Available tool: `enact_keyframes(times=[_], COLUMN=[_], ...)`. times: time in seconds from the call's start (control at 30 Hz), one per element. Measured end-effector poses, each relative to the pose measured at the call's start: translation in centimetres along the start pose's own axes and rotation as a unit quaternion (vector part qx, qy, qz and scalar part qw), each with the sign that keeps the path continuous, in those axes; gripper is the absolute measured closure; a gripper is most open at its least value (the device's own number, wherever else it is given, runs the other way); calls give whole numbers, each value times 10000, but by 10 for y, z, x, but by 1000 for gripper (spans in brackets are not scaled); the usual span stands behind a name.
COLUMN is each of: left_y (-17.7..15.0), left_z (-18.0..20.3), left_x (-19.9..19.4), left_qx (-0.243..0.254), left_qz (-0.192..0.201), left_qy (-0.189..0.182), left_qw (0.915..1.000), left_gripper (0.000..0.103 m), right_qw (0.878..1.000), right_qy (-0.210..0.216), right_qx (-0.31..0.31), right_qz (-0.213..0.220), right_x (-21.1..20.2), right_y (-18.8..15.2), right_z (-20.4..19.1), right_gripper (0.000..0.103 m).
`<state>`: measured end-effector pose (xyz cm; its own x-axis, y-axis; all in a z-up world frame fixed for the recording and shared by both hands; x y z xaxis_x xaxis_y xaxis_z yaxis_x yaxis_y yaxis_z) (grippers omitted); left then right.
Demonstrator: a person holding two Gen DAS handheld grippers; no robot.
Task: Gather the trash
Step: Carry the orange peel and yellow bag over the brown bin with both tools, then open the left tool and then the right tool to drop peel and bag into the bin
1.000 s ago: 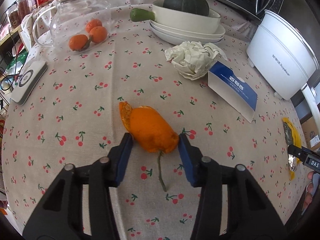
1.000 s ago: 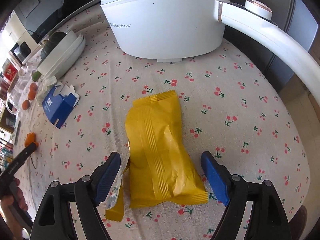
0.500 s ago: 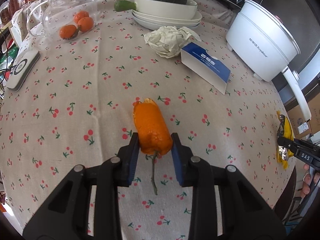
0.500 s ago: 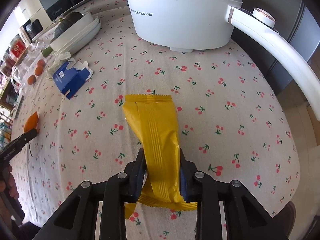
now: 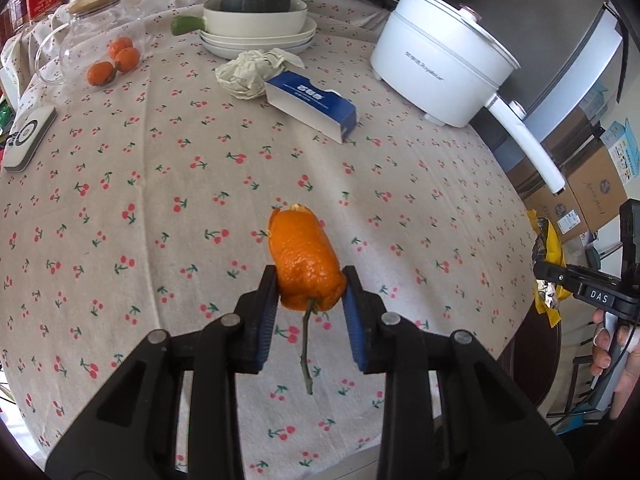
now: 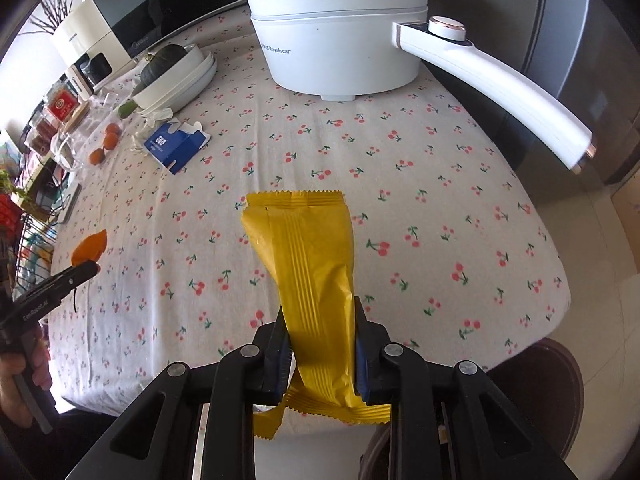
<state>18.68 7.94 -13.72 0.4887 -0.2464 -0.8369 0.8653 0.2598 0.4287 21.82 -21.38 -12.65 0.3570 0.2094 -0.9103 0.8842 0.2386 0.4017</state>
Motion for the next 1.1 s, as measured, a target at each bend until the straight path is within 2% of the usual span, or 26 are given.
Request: enact_keyframes(times=[0.13,0.33,0.63,0.87,1.1], left_y=[-15,-39,-81,-121,-159], left_z=[24,59,108,162,228], left_x=[-8,-11,-1,11,26], left_qx=[206,696,1189,1812,2420], left_qz=[0,-17,-304,-561,-870], left_qy=[-210,-300,-557,-822,-1228], left_qw=[9996,9971,9909,9784,9585], left_gripper=[70,70,70,70,70], right_qw=[9999,9996,9972,9932,9867], right_qy=[36,-46,-191,-286,-437], right_qx=[140,286,721,1127,1558], right_qz=[19,51,1,-62,-126], right_x=[-15,-39,-58,-67,-74], right_y=[-24,-65,-134,-191,-230], right_z=[12,35,78,112,147], right_gripper=[77,77,77,77,77])
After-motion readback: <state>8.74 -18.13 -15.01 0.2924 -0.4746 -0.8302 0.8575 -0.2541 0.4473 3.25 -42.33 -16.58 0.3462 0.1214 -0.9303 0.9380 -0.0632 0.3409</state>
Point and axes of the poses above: each gripper's, at about its wrist camera, not at the fingertips, and x roughly the way its jaws point, z to its right, y to its top, the point moved 6 cm from there along x, roughly the way its jaws point, and after that the axes turned 8 degrees about -x, right-handed, at the moved point
